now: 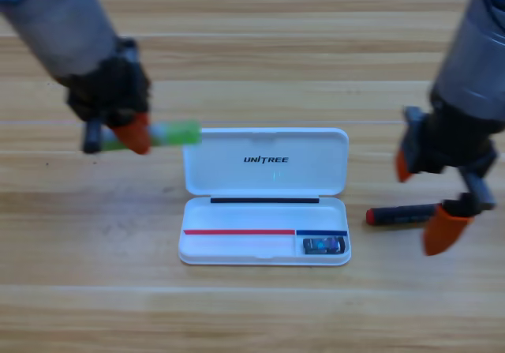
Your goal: Clean up eraser and pencils
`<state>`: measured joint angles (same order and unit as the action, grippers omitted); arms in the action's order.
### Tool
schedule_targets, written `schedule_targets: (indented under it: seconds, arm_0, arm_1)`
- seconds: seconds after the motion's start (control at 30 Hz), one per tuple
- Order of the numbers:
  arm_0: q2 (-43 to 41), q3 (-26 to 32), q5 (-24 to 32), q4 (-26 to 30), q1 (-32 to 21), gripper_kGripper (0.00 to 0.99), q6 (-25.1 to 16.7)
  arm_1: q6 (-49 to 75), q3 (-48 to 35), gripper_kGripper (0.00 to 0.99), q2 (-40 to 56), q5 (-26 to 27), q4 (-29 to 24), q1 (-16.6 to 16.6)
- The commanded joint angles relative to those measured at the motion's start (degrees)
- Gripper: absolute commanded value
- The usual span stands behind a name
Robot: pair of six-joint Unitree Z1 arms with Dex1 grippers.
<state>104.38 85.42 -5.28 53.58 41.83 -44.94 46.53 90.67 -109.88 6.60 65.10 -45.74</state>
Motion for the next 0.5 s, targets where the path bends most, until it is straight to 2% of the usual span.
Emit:
schedule_targets:
  seconds: [0.03,0.13,0.5]
  arm_0:
    - [10.1,3.2,0.8,0.5,8.1,0.0,1.1]
    - [13.2,5.2,1.1,0.5,9.8,0.0,1.9]
    - [18.1,7.4,2.0,0.5,11.1,0.0,3.5]
  arm_1:
    - [4.7,-5.1,0.988,-4.7,-2.6,-6.6,10.1]
    - [6.7,-5.1,0.98,-8.2,-3.0,-9.5,11.5]
    - [10.7,-4.7,0.902,-14.3,-3.3,-13.9,11.6]
